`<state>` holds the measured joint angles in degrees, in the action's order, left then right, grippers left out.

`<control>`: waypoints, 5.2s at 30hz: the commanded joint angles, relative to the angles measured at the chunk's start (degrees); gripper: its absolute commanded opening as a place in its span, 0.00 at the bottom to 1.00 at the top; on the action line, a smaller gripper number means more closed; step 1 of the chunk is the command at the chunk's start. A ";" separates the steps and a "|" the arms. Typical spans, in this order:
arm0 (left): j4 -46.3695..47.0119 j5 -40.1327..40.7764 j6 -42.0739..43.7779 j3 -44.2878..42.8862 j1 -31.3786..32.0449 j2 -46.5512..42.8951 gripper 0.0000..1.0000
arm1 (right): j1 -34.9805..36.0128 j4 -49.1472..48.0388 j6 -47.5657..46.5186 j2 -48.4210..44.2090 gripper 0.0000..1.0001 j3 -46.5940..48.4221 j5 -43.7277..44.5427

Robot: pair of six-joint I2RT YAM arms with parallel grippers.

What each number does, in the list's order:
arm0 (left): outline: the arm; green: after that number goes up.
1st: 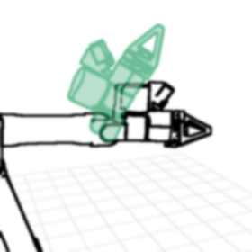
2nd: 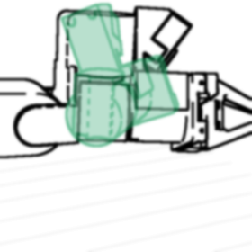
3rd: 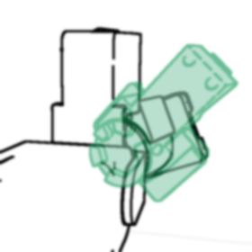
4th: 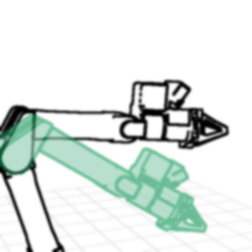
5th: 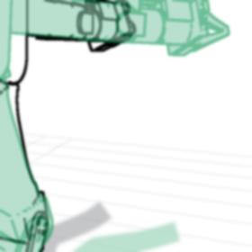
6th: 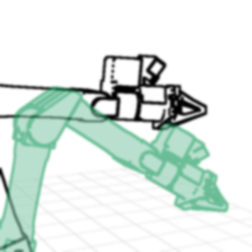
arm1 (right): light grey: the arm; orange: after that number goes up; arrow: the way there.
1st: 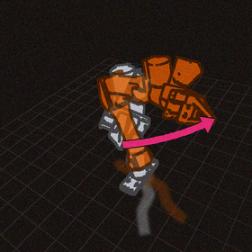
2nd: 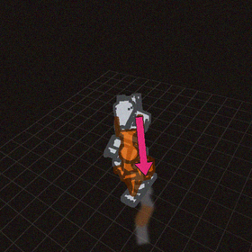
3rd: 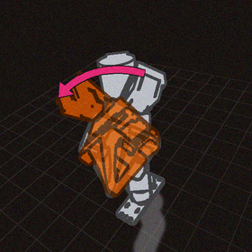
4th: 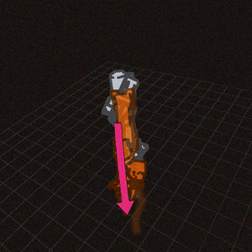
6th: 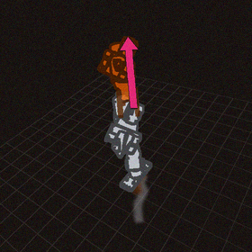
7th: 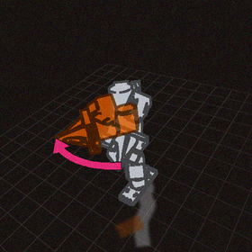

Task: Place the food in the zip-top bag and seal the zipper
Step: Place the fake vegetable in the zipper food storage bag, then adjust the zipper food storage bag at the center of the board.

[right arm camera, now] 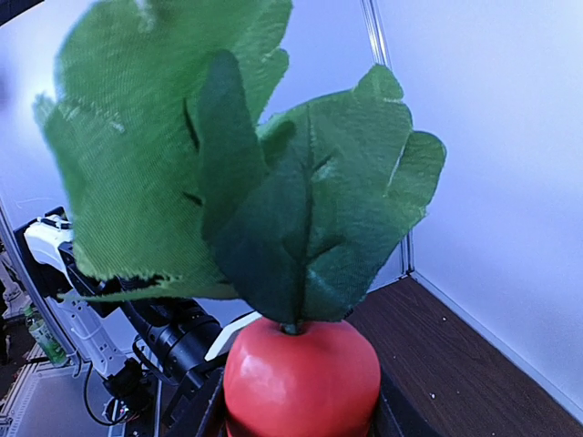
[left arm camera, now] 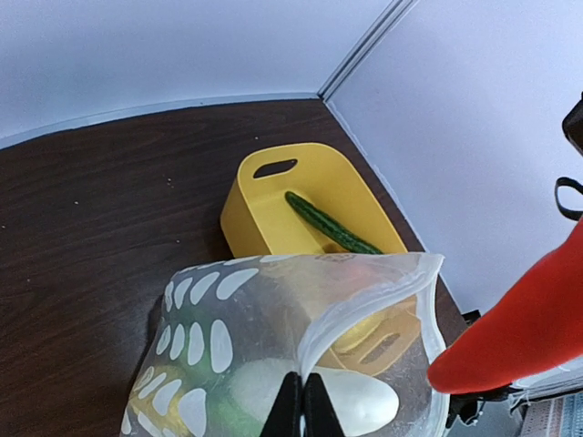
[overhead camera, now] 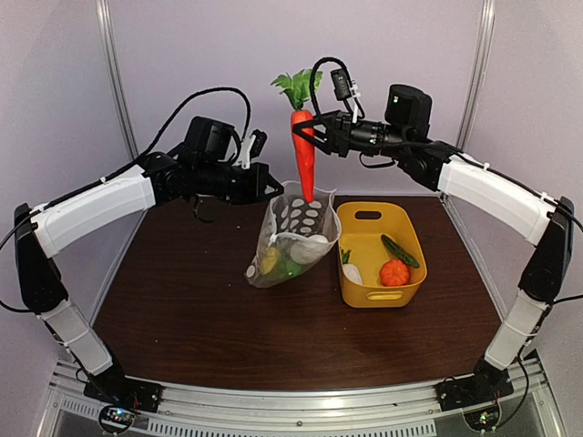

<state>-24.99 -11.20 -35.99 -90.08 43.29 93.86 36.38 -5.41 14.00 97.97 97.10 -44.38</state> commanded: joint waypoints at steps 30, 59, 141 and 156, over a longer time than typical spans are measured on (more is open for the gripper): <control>17.36 -10.68 -19.13 6.00 -4.92 -6.86 0.00 | 5.70 7.89 -19.10 -3.67 0.14 -9.59 7.81; 18.67 -10.47 -16.65 8.73 -6.24 -9.18 0.00 | 5.69 15.32 -16.72 -4.72 0.63 -2.10 5.81; -7.67 -17.35 6.39 -7.83 -6.81 3.81 0.00 | 25.19 52.75 -67.76 1.83 0.00 5.26 46.00; -1.25 29.87 20.56 0.57 0.06 -8.51 0.00 | 24.59 44.31 -66.29 1.61 0.42 -4.46 50.06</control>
<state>-36.16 -3.01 -22.41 -95.90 38.96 91.98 61.41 40.29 -54.41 99.79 92.71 5.30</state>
